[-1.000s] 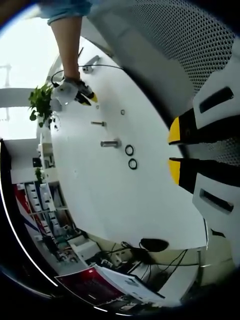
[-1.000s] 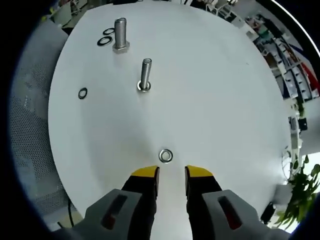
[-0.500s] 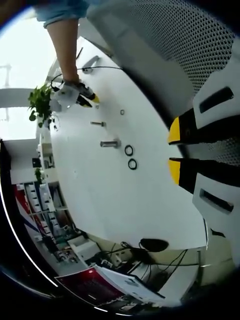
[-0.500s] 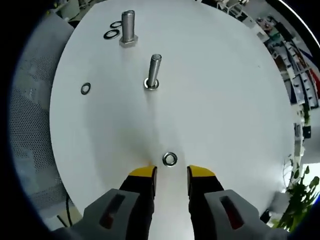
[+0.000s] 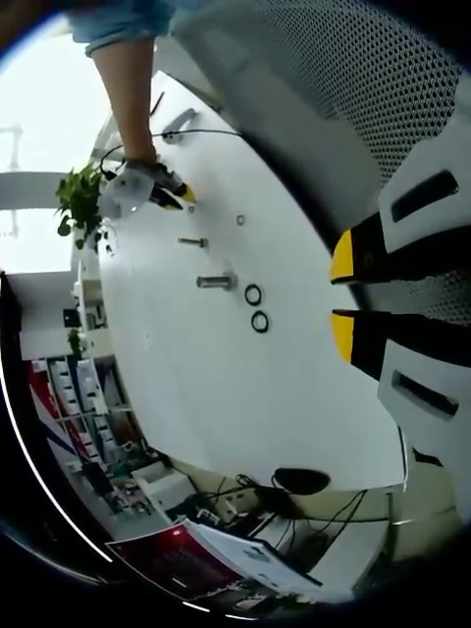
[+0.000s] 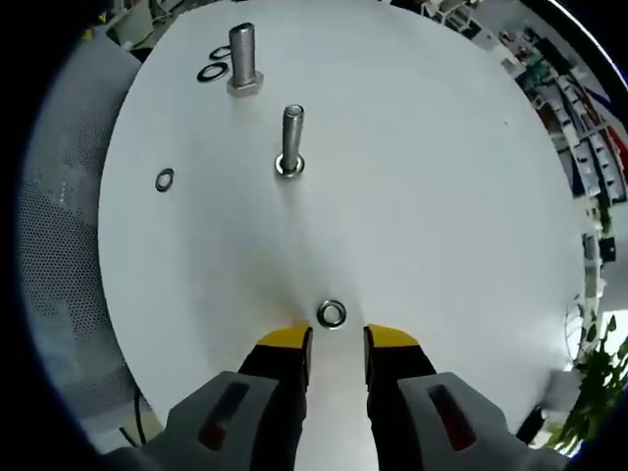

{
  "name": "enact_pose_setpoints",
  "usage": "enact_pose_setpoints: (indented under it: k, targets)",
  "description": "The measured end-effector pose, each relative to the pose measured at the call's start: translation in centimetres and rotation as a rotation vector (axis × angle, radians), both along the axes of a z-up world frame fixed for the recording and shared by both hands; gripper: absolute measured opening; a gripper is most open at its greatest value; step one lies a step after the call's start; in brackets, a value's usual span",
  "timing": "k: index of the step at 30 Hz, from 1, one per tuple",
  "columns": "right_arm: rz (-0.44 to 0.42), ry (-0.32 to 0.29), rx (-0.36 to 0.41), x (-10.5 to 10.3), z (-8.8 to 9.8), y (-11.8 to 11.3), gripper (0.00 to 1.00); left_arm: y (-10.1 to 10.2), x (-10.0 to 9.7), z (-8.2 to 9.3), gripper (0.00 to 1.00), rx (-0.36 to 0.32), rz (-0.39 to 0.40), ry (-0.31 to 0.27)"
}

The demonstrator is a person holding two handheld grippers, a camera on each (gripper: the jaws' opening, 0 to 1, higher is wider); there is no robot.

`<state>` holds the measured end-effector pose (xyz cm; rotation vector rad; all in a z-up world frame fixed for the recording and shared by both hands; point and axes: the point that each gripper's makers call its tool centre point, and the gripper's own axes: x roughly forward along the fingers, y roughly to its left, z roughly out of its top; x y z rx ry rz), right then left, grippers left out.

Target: Place the washer onto the threaded stud by aligning its center hole with the stud, sliding it down to the base, and recovering from edge contact or off-axis alignment until the washer reaches the visible bottom stop.

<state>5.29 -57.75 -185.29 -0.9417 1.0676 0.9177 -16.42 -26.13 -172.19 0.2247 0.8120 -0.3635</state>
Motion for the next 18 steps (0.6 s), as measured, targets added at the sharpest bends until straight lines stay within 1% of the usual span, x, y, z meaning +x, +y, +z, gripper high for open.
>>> enact_pose_setpoints:
  k: [1, 2, 7, 10, 18]
  targets:
    - [-0.028, 0.022, 0.031, -0.08, -0.03, 0.21, 0.23, -0.01, -0.01, 0.0, 0.08, 0.0, 0.0, 0.0]
    - [-0.041, 0.038, 0.045, -0.15, -0.05, 0.32, 0.23, -0.01, -0.03, 0.0, 0.08, 0.001, 0.001, 0.001]
    - [-0.059, 0.047, 0.058, 0.12, 0.04, 0.39, 0.23, 0.05, 0.02, -0.02, 0.08, 0.001, 0.002, 0.001]
    - [-0.065, 0.073, 0.08, 0.2, -0.19, 0.57, 0.21, 0.03, 0.01, -0.01, 0.08, 0.0, 0.003, 0.001]
    - [-0.088, 0.106, 0.101, -0.14, -0.08, 0.96, 0.19, 0.03, 0.01, 0.02, 0.08, 0.0, 0.004, 0.0]
